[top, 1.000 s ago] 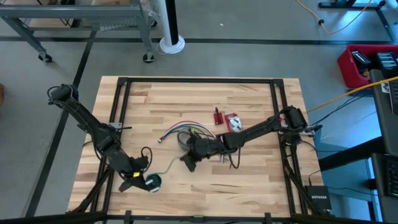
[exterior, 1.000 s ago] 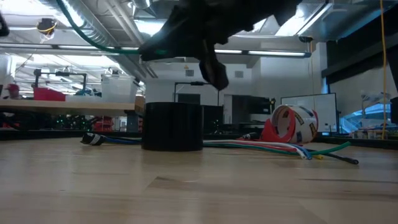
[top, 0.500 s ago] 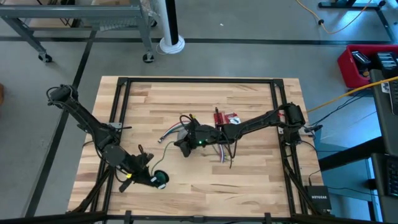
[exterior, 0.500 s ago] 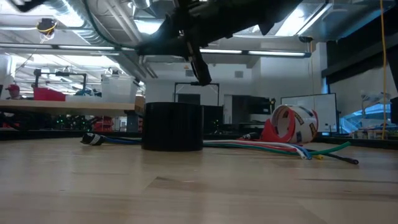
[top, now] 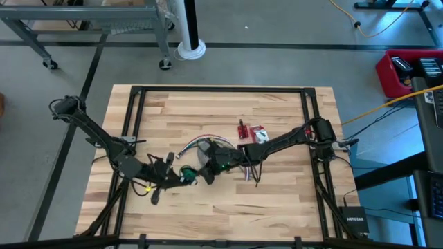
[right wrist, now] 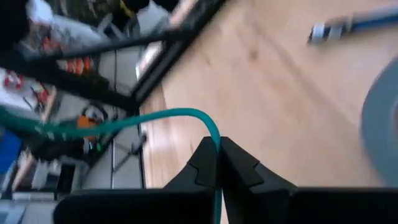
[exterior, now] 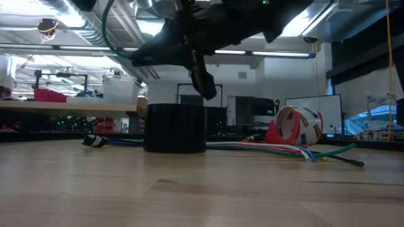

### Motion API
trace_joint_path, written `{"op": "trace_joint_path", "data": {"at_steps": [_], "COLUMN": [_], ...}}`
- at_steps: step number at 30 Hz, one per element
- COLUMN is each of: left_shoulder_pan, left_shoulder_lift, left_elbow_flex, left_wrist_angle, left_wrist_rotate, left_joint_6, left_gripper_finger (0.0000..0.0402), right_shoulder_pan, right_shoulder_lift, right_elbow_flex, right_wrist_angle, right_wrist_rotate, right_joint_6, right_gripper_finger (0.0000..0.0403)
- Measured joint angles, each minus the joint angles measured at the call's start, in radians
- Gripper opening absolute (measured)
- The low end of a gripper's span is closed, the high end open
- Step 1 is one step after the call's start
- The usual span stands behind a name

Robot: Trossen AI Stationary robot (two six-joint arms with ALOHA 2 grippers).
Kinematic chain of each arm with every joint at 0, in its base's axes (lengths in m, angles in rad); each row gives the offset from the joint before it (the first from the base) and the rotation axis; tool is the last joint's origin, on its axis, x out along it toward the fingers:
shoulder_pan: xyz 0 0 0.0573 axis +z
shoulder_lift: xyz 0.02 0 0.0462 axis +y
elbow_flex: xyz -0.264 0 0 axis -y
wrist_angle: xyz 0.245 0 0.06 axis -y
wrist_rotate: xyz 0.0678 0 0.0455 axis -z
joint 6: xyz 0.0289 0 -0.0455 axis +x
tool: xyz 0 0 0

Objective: Coil cords
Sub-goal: Uncoil the green wire from the spool

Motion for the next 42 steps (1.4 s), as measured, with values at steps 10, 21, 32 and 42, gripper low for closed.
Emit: {"op": "trace_joint_path", "data": {"at_steps": [10, 21, 32, 42], "left_shoulder_pan": [-0.003, -0.022, -0.045, -0.107], "left_shoulder_lift": [-0.031, -0.213, -0.384, -0.421], "left_elbow_flex": [0.0, 0.0, 0.0, 0.0], "left_wrist_angle": [-0.122, -0.455, -0.735, -0.929], "left_wrist_rotate": [-0.067, -0.132, -0.127, 0.136], "left_joint_6": [-0.047, -0.218, -0.375, -0.746], "left_gripper_finger": [0.0, 0.0, 0.0, 0.0], "right_shoulder_pan": [0.071, 0.119, 0.163, 0.178], "right_shoulder_lift": [-0.012, -0.026, -0.027, -0.043], "right_elbow_flex": [0.0, 0.0, 0.0, 0.0], "right_wrist_angle": [-0.126, -0.313, -0.486, -0.632], "right_wrist_rotate": [-0.017, -0.033, -0.039, 0.058], "right_joint_6": [0.001, 0.046, 0.076, 0.074], "right_gripper_finger": [0.0007, 0.0007, 0.0007, 0.0007]}}
